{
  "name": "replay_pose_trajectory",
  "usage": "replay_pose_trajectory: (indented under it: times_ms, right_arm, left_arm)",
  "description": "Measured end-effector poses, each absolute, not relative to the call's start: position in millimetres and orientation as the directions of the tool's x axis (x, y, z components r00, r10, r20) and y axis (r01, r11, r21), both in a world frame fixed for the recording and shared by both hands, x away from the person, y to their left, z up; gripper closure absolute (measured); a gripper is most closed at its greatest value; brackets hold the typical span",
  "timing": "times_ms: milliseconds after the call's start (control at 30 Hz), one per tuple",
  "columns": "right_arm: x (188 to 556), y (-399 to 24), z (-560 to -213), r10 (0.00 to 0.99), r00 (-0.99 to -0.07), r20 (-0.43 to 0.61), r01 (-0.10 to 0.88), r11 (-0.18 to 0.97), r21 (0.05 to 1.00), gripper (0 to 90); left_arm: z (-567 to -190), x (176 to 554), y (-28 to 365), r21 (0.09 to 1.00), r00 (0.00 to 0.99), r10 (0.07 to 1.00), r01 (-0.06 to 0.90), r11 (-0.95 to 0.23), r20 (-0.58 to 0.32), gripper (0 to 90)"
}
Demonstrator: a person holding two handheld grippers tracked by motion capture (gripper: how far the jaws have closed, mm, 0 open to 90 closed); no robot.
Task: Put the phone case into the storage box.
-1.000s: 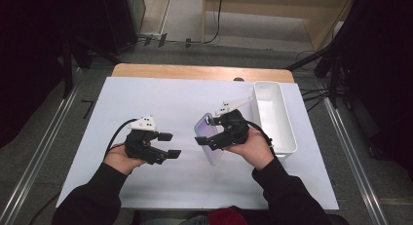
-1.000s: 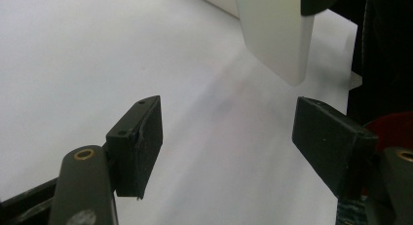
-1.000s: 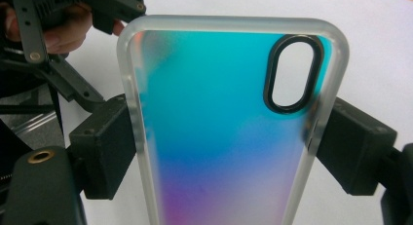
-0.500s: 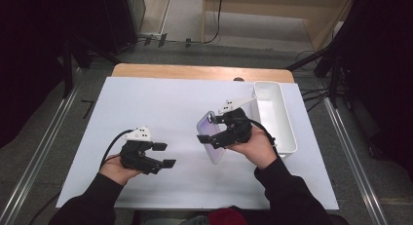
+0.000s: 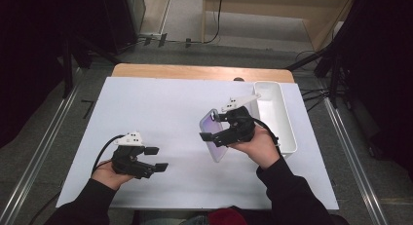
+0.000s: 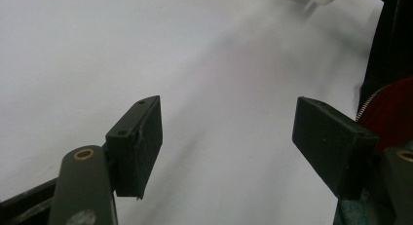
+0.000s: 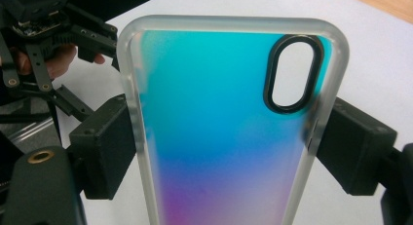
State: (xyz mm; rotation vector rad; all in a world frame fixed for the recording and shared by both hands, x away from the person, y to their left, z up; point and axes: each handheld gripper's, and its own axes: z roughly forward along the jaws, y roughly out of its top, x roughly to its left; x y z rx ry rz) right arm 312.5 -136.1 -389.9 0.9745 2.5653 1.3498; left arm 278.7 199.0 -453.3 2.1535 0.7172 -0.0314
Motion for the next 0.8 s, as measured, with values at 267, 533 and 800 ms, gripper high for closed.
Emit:
replay_pose_trajectory:
  times_ms: [267, 533, 800]
  right_arm:
    - [311.8, -141.7, -382.4, 0.599, -0.774, 0.204, 0.504, 0.389, 0.771, 14.7]
    - [310.2, -149.4, -374.6, 0.643, -0.741, 0.195, 0.52, 0.365, 0.772, 14.7]
    - [308.4, -158.7, -365.7, 0.68, -0.71, 0.181, 0.528, 0.345, 0.776, 14.7]
  left_arm:
    - [-453.9, 280.5, 201.3, 0.717, 0.831, 0.489, 0.51, -0.475, -0.267, 26.5]
    - [-454.7, 281.1, 201.4, 0.714, 0.828, 0.491, 0.515, -0.475, -0.27, 26.5]
    - [-455.5, 282.3, 202.8, 0.706, 0.82, 0.494, 0.53, -0.469, -0.288, 26.5]
